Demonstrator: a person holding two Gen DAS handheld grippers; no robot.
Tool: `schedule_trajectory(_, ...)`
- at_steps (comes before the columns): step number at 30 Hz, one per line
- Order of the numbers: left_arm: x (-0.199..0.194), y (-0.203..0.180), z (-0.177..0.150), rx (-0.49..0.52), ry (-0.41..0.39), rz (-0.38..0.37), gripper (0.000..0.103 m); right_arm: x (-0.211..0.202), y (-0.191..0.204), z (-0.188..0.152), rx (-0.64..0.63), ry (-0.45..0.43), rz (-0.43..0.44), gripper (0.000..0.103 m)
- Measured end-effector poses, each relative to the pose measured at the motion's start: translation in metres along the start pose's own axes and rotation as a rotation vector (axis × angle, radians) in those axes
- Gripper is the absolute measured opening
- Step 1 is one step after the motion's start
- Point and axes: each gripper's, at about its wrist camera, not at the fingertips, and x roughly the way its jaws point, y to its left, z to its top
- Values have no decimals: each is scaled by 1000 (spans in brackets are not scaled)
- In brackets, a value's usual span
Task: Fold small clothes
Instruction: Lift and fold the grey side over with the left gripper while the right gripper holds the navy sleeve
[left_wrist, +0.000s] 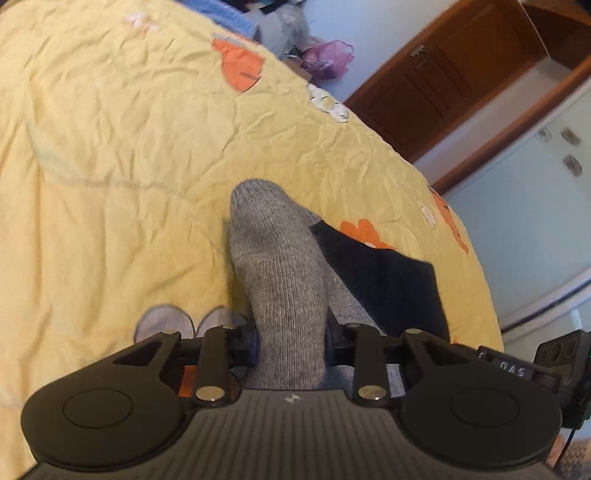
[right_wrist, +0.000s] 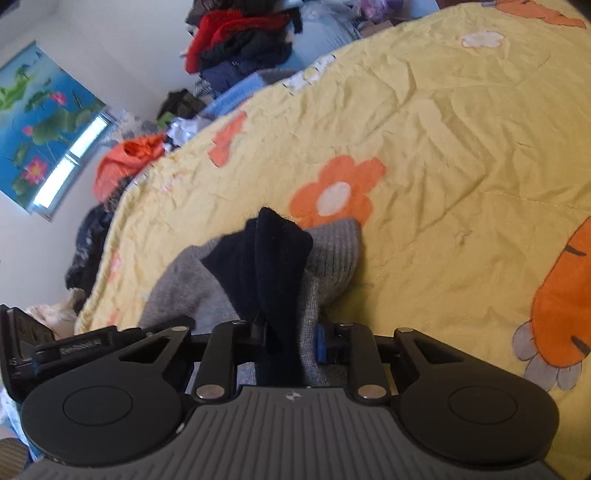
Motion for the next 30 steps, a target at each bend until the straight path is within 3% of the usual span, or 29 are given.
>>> schedule_trajectory(3, -22, -3, 22, 78, -24, 19, 26, -7, 12, 0, 17, -43, 70, 29)
schedule_trajectory(6, -33, -9, 48, 170, -66, 100, 19, -2, 23, 6, 38, -67, 122, 29)
schedule_trajectory(9, -17, -4, 47, 264, -76, 267, 18, 24, 21, 9, 47, -50, 73, 29)
schedule_trajectory(11, -11, 6, 34, 268, -52, 291, 17, 42, 16, 5, 51, -26, 3, 34)
schedule_trajectory(13, -29, 11, 18, 244, -129, 243, 17, 41, 16, 0, 57, -21, 3, 42)
schedule_trajectory(15, -53, 16, 2, 205, -160, 149, 19, 28, 22, -5, 30, -26, 4, 52)
schedule_trajectory(16, -65, 19, -8, 186, -171, 93, 27, 19, 25, -9, 3, -31, -2, 57)
schedule_trajectory(18, -79, 24, -28, 150, -176, 45, 54, -1, 30, -19, -42, -61, -19, 58)
schedule_trajectory(19, -86, 27, -41, 127, -179, 27, 76, -10, 31, -26, -54, -69, -32, 58)
schedule_trajectory(21, -95, 32, -64, 100, -171, -22, 78, -25, 30, -44, -45, -93, -53, 58)
schedule_trajectory(26, -87, 35, -98, 57, -18, -103, 78, -33, 25, -99, -18, -80, -47, 58)
schedule_trajectory(29, -80, 37, -105, 6, 28, -152, 75, -43, 21, -113, 40, -83, -19, 58)
schedule_trajectory(30, -78, 36, -105, 3, 47, -169, 68, -44, 18, -115, 67, -67, 5, 58)
